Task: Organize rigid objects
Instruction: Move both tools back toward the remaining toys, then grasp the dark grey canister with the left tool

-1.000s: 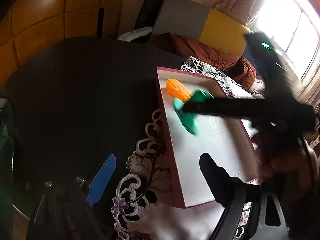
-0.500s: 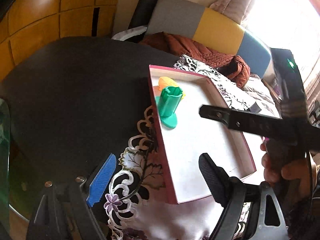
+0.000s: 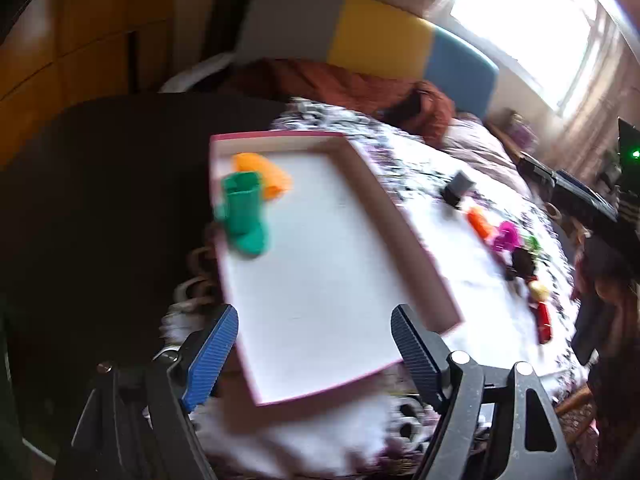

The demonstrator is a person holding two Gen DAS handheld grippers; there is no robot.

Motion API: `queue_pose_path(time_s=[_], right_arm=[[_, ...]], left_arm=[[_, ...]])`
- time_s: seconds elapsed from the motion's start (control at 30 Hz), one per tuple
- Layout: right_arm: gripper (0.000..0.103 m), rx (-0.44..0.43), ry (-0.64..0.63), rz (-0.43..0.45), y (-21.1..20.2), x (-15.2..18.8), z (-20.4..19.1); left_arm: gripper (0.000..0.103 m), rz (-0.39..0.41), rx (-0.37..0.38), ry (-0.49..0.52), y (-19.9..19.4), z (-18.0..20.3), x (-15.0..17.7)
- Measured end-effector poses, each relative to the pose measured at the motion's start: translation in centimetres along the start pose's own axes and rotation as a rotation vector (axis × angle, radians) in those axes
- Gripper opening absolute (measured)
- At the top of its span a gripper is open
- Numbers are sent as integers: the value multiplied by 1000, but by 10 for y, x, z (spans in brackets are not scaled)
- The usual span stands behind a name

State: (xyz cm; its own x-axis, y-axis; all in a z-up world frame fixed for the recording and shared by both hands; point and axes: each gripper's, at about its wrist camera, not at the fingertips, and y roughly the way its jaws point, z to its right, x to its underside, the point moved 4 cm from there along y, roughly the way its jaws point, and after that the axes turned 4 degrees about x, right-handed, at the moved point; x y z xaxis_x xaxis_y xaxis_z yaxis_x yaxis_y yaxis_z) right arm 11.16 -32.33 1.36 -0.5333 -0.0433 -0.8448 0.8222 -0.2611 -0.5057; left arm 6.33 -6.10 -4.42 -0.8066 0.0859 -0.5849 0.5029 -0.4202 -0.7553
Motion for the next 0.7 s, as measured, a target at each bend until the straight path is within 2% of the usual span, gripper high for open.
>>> queue_pose_path(time_s=[0.03,0.13,0.23,0.33,0.37,0.43,0.53,0.7], right_arm=[[103,37,41,-2,4,0,23],[103,94,189,-134,34,14,80],[103,129,360,-166,49,40,128],[100,128,529,-223,55,59,162],[100,100,606,-198,52,60,172],[100,124,678,-207,50,66,185],[100,99,749,-244,52,76,194],[103,57,804,-257,51,81,200]], left_arm=[[79,0,26,14,1,9,-3],[79,-13,51,75,8,36,-12],[78,-16,73,121,19,64,-22],[77,-26,107,156,33,91,-32],[77,-43,116,160,41,98,-36],[77,-80,127,159,59,113,-43],[76,-109,129,190,82,134,-53],[74,-147,134,225,119,162,-67]])
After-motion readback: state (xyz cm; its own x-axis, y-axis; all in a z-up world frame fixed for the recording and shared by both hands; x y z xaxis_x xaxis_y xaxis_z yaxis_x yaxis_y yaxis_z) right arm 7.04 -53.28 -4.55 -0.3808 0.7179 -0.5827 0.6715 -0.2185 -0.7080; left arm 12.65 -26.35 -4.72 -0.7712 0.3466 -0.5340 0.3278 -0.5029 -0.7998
